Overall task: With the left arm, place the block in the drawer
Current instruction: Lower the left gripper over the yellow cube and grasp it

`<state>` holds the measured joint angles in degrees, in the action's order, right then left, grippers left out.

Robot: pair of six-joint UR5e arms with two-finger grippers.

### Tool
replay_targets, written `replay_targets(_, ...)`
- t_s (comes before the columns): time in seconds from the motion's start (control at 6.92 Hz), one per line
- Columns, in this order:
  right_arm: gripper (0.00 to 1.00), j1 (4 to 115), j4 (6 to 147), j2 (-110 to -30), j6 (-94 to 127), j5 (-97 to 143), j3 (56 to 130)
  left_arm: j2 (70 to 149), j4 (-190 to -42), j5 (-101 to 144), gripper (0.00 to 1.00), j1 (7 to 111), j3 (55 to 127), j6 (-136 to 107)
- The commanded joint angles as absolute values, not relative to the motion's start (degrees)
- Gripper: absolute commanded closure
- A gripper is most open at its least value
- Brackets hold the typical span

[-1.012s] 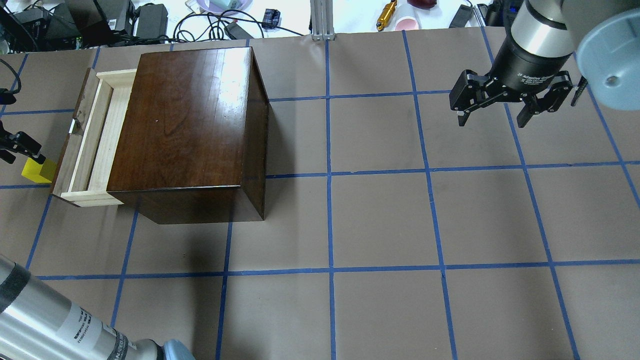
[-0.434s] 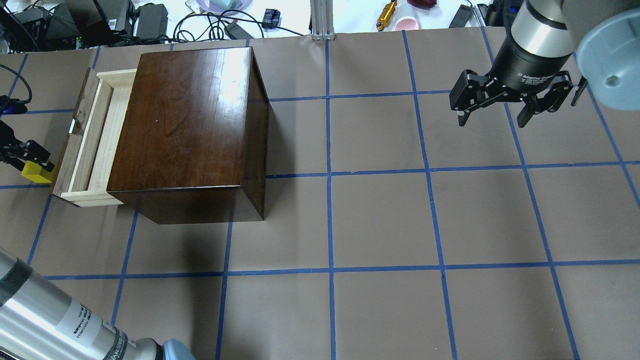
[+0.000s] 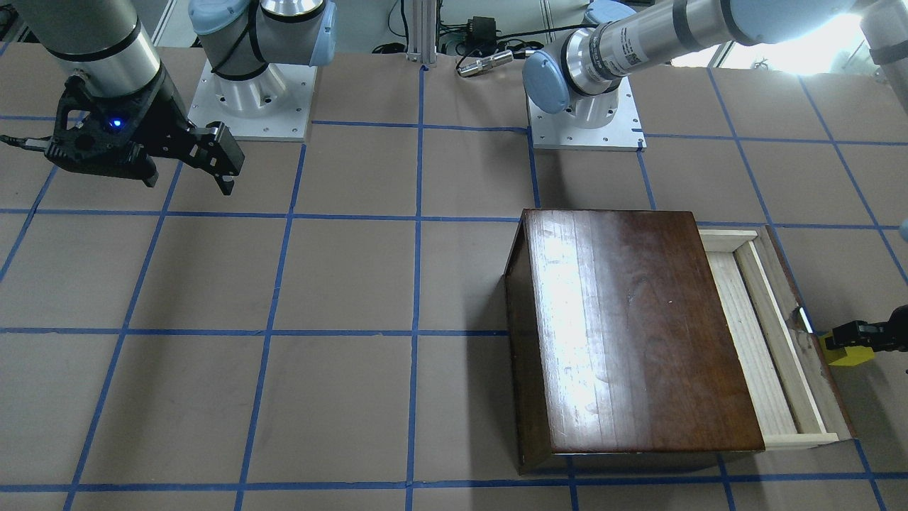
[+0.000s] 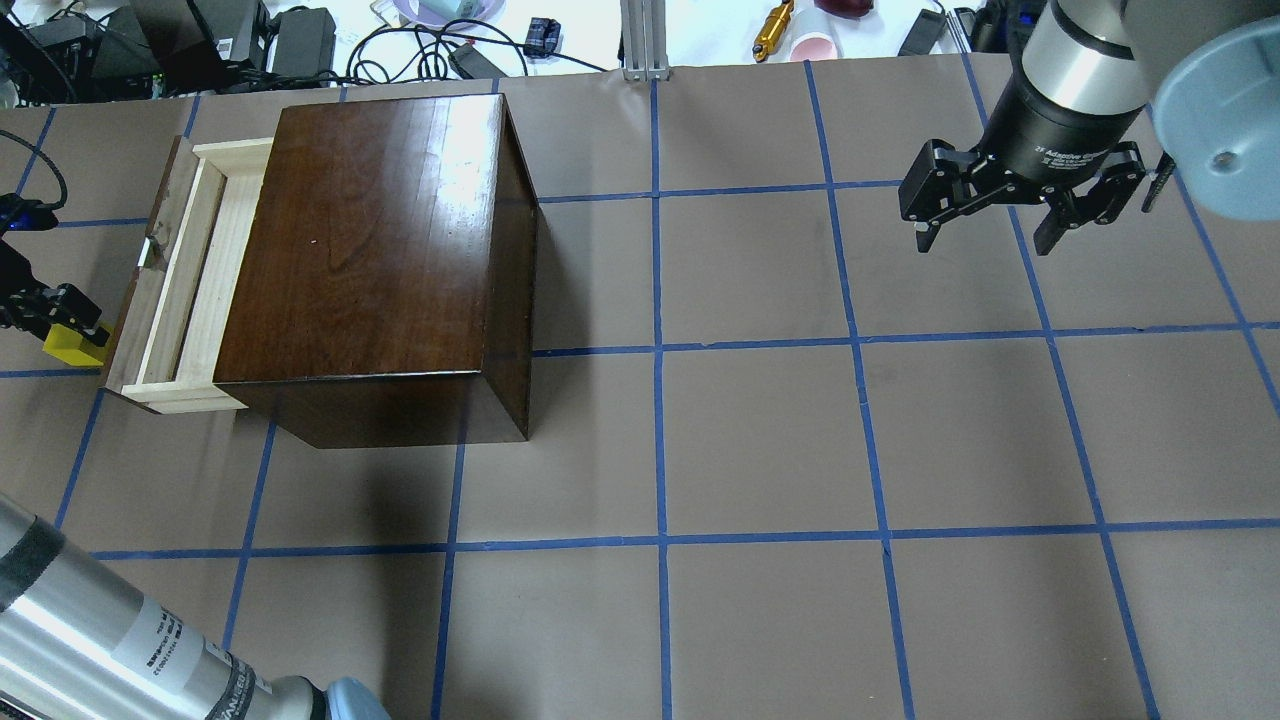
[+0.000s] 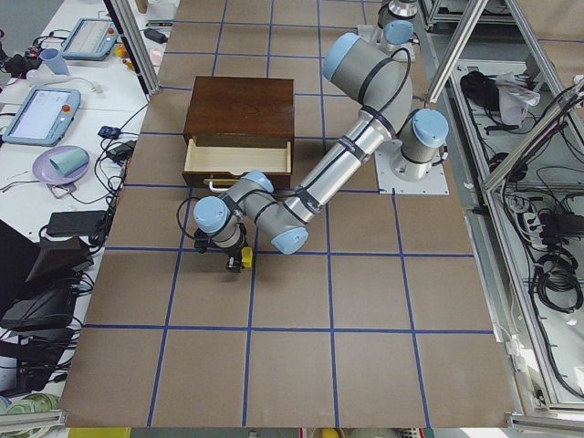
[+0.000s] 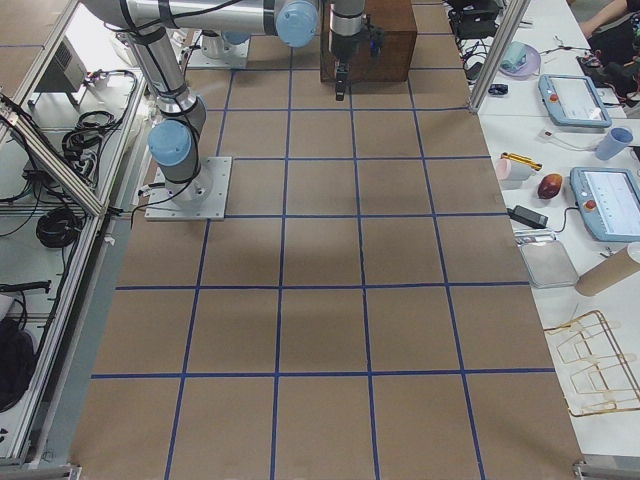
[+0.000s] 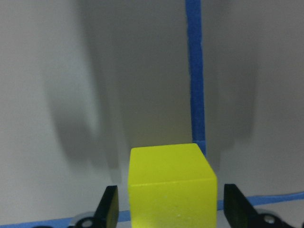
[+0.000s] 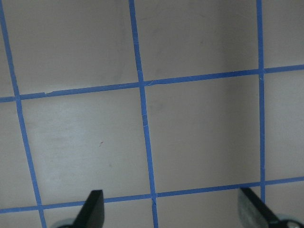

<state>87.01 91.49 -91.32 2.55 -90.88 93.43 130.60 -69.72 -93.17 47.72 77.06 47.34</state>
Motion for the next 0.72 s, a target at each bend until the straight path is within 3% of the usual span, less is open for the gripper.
replay_targets(0.0,0.0,87.0,91.5,-91.3,2.5,-90.9,93.4,130.5,-69.8,-93.2,0.65,47.7,76.9,47.5)
replay_targets(0.58,0.0,87.0,91.5,-91.3,2.5,-90.9,93.4,124.0,-76.0,-93.3,0.66,47.7,76.7,47.1)
